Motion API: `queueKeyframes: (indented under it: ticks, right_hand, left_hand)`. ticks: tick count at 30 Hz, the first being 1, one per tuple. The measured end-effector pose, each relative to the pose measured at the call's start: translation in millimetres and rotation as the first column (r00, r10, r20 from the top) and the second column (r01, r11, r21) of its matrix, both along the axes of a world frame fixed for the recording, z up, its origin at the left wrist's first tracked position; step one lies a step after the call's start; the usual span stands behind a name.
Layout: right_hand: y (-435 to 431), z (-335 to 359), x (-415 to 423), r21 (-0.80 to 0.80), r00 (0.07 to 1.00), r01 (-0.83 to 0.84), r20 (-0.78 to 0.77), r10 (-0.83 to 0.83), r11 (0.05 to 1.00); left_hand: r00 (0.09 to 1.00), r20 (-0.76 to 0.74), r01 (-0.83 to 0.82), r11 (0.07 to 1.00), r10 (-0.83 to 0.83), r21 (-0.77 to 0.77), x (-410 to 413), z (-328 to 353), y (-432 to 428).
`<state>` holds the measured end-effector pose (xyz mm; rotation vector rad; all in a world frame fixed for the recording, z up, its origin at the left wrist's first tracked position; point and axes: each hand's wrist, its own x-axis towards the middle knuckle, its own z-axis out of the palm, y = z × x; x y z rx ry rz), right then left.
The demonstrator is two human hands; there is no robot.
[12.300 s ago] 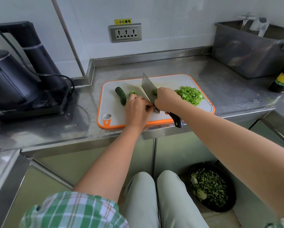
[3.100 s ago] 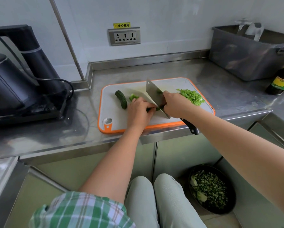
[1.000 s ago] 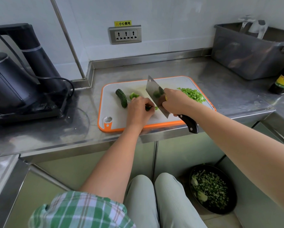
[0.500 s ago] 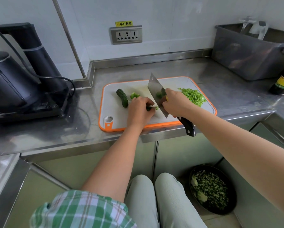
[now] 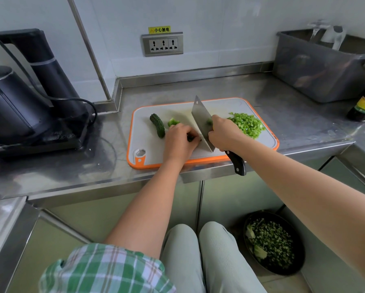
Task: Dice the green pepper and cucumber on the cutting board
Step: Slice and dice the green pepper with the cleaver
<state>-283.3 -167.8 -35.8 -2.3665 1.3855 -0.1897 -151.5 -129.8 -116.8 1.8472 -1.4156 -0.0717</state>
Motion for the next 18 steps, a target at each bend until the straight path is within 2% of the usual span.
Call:
queueKeyframes:
  ticks: [18]
  right_hand:
    - [10,8,2,0.051,0.996,-0.071,-0.048,0.073,0.996]
  left_hand:
    - [1.000,0.005,-0.006,1.000,0.006,-0.021,-2,4,3]
